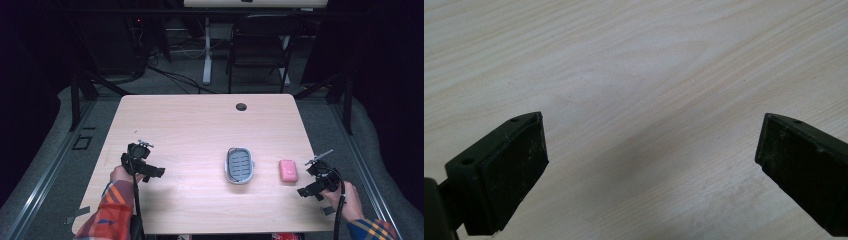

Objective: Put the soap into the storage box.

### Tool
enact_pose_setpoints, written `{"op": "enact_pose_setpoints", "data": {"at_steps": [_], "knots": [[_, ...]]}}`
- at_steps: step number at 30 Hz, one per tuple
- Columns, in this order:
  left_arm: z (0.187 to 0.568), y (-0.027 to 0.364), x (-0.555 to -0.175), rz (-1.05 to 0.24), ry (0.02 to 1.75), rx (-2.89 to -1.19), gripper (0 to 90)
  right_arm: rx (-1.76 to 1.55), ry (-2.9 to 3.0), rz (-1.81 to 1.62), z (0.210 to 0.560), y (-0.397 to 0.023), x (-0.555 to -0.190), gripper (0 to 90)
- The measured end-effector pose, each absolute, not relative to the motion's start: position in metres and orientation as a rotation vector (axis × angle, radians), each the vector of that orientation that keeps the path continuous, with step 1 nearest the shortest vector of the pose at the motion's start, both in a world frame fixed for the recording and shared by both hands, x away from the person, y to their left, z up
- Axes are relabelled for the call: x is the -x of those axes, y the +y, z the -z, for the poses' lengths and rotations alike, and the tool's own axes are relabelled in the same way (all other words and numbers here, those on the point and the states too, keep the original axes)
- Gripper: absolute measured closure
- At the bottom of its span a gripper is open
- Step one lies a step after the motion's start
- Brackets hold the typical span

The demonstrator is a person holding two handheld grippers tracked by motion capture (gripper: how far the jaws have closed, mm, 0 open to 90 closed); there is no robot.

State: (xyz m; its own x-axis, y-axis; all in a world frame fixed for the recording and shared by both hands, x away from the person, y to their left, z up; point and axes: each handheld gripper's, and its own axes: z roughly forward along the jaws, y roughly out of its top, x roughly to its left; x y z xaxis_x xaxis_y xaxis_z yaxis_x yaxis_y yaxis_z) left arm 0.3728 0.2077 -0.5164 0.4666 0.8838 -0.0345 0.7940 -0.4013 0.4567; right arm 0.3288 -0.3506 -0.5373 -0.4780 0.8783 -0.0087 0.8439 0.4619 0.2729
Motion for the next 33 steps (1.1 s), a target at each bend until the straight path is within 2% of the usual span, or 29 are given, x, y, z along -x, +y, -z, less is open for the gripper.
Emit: {"op": "enact_pose_setpoints", "data": {"at_steps": [33], "knots": [[0.516, 0.206, -0.373, -0.28, 1.403, -2.308, 0.1, -1.61, 2.521, -0.406, 0.519, -0.338, -0.333, 0.0]]}}
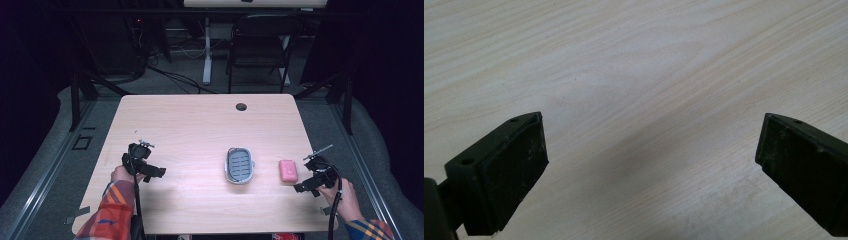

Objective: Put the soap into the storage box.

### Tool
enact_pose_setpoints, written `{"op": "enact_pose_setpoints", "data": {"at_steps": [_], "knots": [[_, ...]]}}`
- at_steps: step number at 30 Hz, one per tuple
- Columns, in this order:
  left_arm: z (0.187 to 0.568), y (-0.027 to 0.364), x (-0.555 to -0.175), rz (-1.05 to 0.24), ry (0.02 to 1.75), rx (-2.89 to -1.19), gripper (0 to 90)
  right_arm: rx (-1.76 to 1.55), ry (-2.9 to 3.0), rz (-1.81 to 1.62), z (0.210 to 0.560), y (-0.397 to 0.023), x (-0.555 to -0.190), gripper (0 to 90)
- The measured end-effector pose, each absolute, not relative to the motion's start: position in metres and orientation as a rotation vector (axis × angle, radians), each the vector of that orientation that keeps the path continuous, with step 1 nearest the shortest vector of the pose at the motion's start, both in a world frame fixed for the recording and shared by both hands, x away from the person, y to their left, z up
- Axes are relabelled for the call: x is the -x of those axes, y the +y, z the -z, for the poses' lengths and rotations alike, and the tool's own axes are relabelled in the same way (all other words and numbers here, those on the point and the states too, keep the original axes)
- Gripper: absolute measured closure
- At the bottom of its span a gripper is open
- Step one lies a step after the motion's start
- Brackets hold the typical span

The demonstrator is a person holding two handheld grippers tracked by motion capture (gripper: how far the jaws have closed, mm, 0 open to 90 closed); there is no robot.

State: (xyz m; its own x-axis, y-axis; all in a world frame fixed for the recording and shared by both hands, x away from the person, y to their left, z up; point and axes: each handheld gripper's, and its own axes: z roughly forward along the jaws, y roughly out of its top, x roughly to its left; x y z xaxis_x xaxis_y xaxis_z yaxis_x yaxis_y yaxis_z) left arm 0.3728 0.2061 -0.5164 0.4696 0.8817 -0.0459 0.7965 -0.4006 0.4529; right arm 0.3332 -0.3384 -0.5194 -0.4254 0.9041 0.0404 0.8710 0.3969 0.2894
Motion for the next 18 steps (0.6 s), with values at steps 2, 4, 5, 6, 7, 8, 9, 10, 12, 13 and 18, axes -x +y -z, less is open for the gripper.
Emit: {"op": "enact_pose_setpoints", "data": {"at_steps": [2, 4, 5, 6, 7, 8, 9, 10, 12, 13, 18], "knots": [[0.516, 0.207, -0.373, -0.281, 1.402, -2.31, 0.1, -1.605, 2.506, -0.414, 0.516, -0.338, -0.335, 0.0], [0.517, 0.207, -0.373, -0.282, 1.404, -2.308, 0.1, -1.619, 2.49, -0.425, 0.514, -0.337, -0.337, 0.0], [0.517, 0.207, -0.373, -0.282, 1.404, -2.308, 0.1, -1.619, 2.494, -0.425, 0.513, -0.337, -0.339, 0.0], [0.517, 0.207, -0.374, -0.281, 1.401, -2.312, 0.1, -1.633, 2.494, -0.425, 0.512, -0.337, -0.34, 0.0], [0.517, 0.206, -0.374, -0.282, 1.401, -2.313, 0.1, -1.643, 2.484, -0.431, 0.511, -0.336, -0.342, 0.0], [0.517, 0.206, -0.374, -0.279, 1.398, -2.316, 0.1, -1.648, 2.483, -0.434, 0.511, -0.336, -0.343, 0.0], [0.517, 0.206, -0.374, -0.279, 1.397, -2.318, 0.1, -1.652, 2.486, -0.44, 0.51, -0.334, -0.344, 0.0], [0.517, 0.205, -0.374, -0.279, 1.397, -2.317, 0.1, -1.652, 2.486, -0.438, 0.509, -0.332, -0.346, 0.0], [0.517, 0.205, -0.374, -0.28, 1.397, -2.318, 0.1, -1.666, 2.469, -0.453, 0.51, -0.328, -0.348, 0.0], [0.517, 0.205, -0.374, -0.281, 1.398, -2.316, 0.1, -1.655, 2.493, -0.433, 0.508, -0.326, -0.351, 0.0], [0.517, 0.205, -0.372, -0.281, 1.408, -2.305, 0.1, -1.668, 2.496, -0.424, 0.507, -0.321, -0.358, 0.0]]}}
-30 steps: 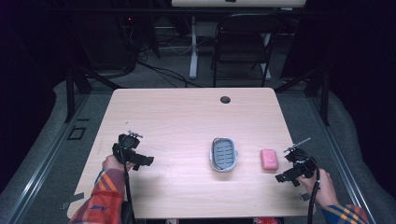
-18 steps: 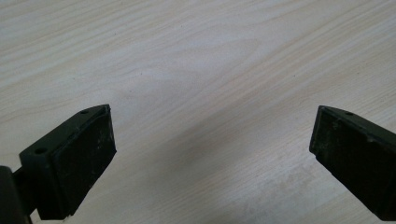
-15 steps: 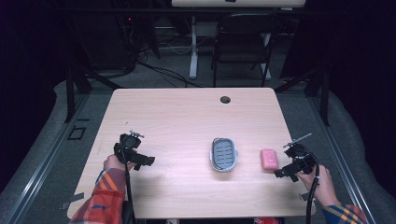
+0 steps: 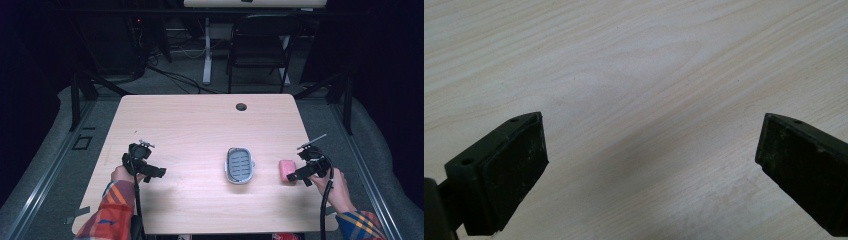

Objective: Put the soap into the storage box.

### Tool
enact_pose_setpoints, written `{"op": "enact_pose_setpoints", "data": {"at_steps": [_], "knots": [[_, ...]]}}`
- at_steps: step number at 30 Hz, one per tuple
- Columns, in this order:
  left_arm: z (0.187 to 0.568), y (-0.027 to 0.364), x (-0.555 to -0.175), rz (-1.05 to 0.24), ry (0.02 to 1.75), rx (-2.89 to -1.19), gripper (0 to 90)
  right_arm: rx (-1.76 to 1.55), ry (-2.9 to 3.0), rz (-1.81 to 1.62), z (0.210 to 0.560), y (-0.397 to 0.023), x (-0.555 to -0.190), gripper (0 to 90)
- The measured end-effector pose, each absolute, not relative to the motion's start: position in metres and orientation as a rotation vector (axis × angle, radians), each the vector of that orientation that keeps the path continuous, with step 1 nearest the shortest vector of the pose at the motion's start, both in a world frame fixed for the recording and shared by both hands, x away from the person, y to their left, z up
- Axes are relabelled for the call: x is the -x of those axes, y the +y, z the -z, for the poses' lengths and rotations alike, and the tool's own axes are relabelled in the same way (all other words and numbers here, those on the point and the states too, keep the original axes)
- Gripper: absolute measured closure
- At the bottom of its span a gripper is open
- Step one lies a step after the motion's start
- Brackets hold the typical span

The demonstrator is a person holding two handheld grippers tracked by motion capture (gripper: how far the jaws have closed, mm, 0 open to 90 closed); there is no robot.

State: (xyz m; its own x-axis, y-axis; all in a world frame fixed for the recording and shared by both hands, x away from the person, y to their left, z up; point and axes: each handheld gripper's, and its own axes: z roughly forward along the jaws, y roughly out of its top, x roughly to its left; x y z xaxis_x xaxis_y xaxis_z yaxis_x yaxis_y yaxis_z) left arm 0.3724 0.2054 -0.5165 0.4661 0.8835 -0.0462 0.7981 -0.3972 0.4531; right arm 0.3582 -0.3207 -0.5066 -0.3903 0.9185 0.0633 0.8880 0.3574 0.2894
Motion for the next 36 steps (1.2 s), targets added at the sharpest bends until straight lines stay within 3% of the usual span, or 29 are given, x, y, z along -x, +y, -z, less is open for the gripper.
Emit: {"op": "enact_pose_setpoints", "data": {"at_steps": [36], "knots": [[0.517, 0.205, -0.374, -0.267, 1.404, -2.322, 0.2, -1.886, 2.482, -0.312, 0.53, -0.3, -0.409, 0.0]]}}
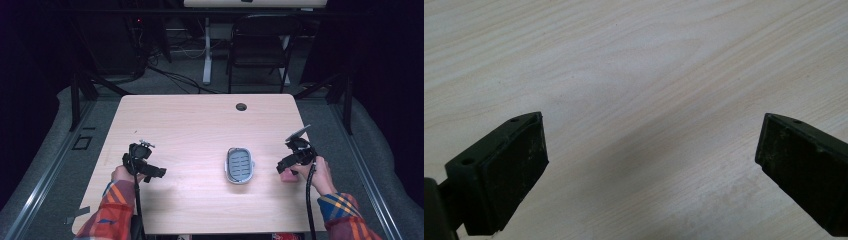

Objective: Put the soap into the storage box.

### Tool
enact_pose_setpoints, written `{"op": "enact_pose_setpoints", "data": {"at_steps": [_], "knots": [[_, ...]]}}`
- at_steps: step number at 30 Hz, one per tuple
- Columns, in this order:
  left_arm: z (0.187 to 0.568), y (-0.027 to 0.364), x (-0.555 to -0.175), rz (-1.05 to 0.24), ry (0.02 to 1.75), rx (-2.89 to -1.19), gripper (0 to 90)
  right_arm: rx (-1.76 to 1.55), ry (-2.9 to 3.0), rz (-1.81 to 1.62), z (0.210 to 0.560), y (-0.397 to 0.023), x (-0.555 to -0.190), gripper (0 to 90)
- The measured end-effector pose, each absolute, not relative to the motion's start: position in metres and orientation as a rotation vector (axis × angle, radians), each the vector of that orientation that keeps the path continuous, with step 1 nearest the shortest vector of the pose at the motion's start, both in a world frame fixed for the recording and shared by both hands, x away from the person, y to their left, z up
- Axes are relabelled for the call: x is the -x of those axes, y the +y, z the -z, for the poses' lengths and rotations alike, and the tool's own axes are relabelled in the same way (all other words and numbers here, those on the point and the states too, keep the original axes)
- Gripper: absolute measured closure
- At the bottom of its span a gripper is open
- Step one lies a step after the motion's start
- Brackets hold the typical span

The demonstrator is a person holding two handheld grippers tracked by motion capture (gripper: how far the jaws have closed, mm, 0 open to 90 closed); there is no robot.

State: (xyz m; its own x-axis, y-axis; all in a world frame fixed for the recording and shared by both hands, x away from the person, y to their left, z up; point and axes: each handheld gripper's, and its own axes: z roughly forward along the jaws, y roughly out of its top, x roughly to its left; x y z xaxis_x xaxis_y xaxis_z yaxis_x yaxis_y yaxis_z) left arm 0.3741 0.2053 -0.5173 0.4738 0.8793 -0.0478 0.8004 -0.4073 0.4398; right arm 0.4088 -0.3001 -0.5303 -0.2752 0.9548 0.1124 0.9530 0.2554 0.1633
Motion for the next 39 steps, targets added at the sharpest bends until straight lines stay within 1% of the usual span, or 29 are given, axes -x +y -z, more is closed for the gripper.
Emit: {"op": "enact_pose_setpoints", "data": {"at_steps": [2, 4, 9, 12, 16, 22, 28, 30, 39], "knots": [[0.517, 0.205, -0.374, -0.266, 1.405, -2.322, 0.2, -1.889, 2.479, -0.284, 0.532, -0.298, -0.41, 0.0], [0.517, 0.205, -0.374, -0.266, 1.405, -2.323, 0.2, -1.89, 2.477, -0.277, 0.534, -0.297, -0.411, 2.2], [0.517, 0.206, -0.374, -0.266, 1.402, -2.327, 0.3, -1.907, 2.475, -0.263, 0.536, -0.299, -0.412, 14.3], [0.517, 0.205, -0.374, -0.268, 1.403, -2.329, 0.4, -1.901, 2.499, -0.249, 0.536, -0.301, -0.413, 16.1], [0.517, 0.205, -0.374, -0.268, 1.404, -2.334, 0.6, -1.934, 2.466, -0.269, 0.539, -0.299, -0.412, 22.7], [0.517, 0.205, -0.374, -0.267, 1.404, -2.335, 0.7, -1.934, 2.489, -0.245, 0.54, -0.299, -0.412, 26.8], [0.518, 0.205, -0.374, -0.265, 1.404, -2.334, 0.7, -1.935, 2.509, -0.209, 0.541, -0.3, -0.413, 34.0], [0.518, 0.205, -0.374, -0.264, 1.404, -2.335, 0.7, -1.94, 2.495, -0.224, 0.541, -0.301, -0.413, 35.6], [0.518, 0.204, -0.374, -0.264, 1.402, -2.332, 0.7, -1.926, 2.514, -0.245, 0.541, -0.303, -0.413, 36.1]]}}
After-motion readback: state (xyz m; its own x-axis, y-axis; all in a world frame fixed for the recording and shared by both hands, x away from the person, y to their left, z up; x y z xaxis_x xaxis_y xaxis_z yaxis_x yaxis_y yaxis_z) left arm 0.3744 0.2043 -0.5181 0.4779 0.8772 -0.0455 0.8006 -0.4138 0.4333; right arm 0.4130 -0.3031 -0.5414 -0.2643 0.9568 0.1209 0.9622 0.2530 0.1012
